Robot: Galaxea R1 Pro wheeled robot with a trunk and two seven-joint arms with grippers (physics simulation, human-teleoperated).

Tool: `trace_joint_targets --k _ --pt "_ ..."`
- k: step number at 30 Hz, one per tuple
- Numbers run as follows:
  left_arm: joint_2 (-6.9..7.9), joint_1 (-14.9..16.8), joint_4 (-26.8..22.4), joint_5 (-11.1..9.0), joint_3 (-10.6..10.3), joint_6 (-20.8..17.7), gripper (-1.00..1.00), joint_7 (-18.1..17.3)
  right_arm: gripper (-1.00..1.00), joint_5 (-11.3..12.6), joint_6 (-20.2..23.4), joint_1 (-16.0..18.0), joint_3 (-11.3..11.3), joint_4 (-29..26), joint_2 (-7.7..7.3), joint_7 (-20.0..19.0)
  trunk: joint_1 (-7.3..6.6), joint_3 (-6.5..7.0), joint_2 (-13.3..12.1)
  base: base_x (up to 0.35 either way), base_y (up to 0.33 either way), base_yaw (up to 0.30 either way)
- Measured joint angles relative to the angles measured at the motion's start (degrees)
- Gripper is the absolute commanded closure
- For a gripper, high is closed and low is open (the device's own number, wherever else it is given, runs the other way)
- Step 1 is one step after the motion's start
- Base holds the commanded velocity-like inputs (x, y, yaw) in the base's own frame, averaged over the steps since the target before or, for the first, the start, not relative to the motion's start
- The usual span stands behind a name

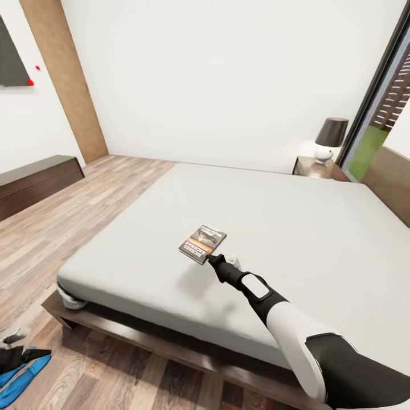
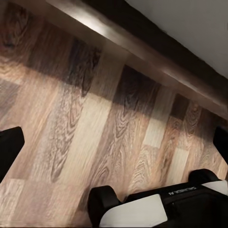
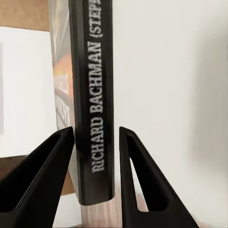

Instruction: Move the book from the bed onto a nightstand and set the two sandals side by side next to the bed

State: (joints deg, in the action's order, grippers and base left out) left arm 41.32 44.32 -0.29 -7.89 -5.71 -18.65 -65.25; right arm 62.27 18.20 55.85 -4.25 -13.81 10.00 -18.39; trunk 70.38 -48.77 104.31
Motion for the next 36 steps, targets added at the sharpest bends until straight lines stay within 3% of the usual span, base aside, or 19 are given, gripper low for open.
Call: trace_joint_targets --k 10,13,14,18,19,24,28,33,34,36 --pt "-4.27 -6.95 0.05 -1.12 0.03 5.13 -1.00 4.56 1.00 0.01 0.00 0.00 -0.01 0.00 0.00 0.00 0.00 0.00 0.00 0.000 0.000 0.238" --pt "-6.42 -9.69 0.05 -4.24 0.06 6.58 -1.00 6.68 1.00 0.02 0.00 0.00 -0.06 0.00 0.00 0.00 0.00 0.00 0.00 0.000 0.000 0.238" --pt "-7.38 -11.15 0.03 -6.75 -0.09 7.52 -1.00 7.72 1.00 0.02 0.00 0.00 -0.07 0.00 0.00 0.00 0.00 0.00 0.00 0.000 0.000 0.238" --pt "-8.99 -14.02 -0.01 -12.97 0.09 10.01 -1.00 9.53 1.00 0.02 0.04 0.00 -0.10 0.00 0.00 0.00 0.00 0.00 0.00 0.000 0.000 0.238" --pt "-9.64 -15.33 -0.01 -15.79 -0.03 11.28 -1.00 10.08 1.00 0.03 0.06 0.00 -0.10 0.00 0.00 0.00 0.00 0.00 0.00 0.000 0.000 0.238" --pt "-11.72 -19.11 -0.06 -21.90 -0.02 14.64 -1.00 11.02 1.00 0.03 0.03 0.01 -0.12 0.00 0.00 0.00 0.00 0.00 0.00 0.000 0.000 0.238" --pt "-13.09 -21.52 -0.11 -25.04 0.17 16.84 -1.00 11.23 1.00 0.03 0.01 0.01 -0.16 0.00 0.00 0.00 0.00 0.00 0.00 0.000 0.000 0.238" --pt "-15.35 -25.47 -0.19 -31.63 0.19 21.28 -1.00 11.25 1.00 0.06 0.00 0.01 -0.42 0.00 0.00 0.01 0.00 0.00 0.00 0.000 0.000 0.238" --pt "-15.94 -26.89 -0.23 -34.37 0.07 23.11 -1.00 11.19 1.00 0.07 -0.03 0.01 -0.46 0.00 0.00 0.01 0.00 -0.01 0.00 0.000 0.000 0.238" --pt "-16.56 -28.17 -0.26 -37.02 0.23 25.26 -1.00 11.14 1.00 0.08 -0.06 0.01 -0.52 0.00 0.00 0.01 0.00 0.00 0.00 0.000 0.000 0.238"
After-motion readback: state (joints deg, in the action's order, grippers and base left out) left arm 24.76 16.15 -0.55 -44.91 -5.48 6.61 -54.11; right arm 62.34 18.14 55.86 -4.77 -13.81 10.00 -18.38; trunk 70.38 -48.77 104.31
